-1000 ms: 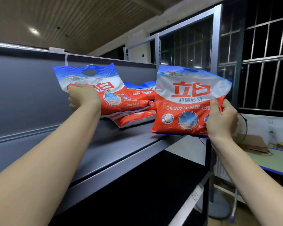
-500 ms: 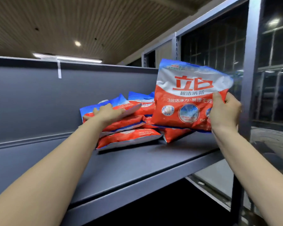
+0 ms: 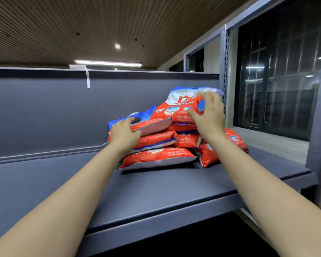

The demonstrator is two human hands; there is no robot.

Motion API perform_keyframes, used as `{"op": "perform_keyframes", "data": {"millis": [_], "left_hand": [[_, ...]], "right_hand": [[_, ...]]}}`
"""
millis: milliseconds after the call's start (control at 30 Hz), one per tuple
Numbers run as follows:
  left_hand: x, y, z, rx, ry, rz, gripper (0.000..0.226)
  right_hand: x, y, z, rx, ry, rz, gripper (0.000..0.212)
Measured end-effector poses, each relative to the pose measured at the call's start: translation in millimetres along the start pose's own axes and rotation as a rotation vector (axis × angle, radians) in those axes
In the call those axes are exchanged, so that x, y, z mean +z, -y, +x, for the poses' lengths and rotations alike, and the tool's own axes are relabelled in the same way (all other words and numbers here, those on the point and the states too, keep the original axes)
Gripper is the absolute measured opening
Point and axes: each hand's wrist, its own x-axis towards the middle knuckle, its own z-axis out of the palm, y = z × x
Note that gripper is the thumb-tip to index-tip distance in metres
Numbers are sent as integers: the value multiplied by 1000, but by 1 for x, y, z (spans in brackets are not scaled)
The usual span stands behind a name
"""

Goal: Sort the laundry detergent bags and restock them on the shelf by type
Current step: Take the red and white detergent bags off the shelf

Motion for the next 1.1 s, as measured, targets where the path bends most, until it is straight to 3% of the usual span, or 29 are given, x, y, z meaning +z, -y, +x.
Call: {"op": "perform_keyframes", "data": {"millis": [33, 100, 167, 267, 433, 733, 1100], "left_hand": [[-1, -2, -2, -71, -32, 21, 50], [-1, -3, -8, -132, -8, 66, 51], [-1, -1, -16, -84, 44, 91, 55], [-2, -1, -31, -19, 70, 88, 60], [-20, -20, -60, -57, 45, 195, 44], [-64, -18, -111, -53, -68, 277, 25], [-165, 44, -200, -202, -14, 302, 26]], "right_hand": [[-1, -3, -2, -64, 71, -85, 46], [2, -12, -8, -96, 251, -143, 50], [6, -12, -13, -103, 352, -176, 61], [5, -5, -19, -101, 431, -263, 62], [-12, 0, -37, -72, 437, -208, 62], [-46, 22, -89, -113, 441, -125, 42], [-46, 106, -167, -250, 694, 25, 33]]}}
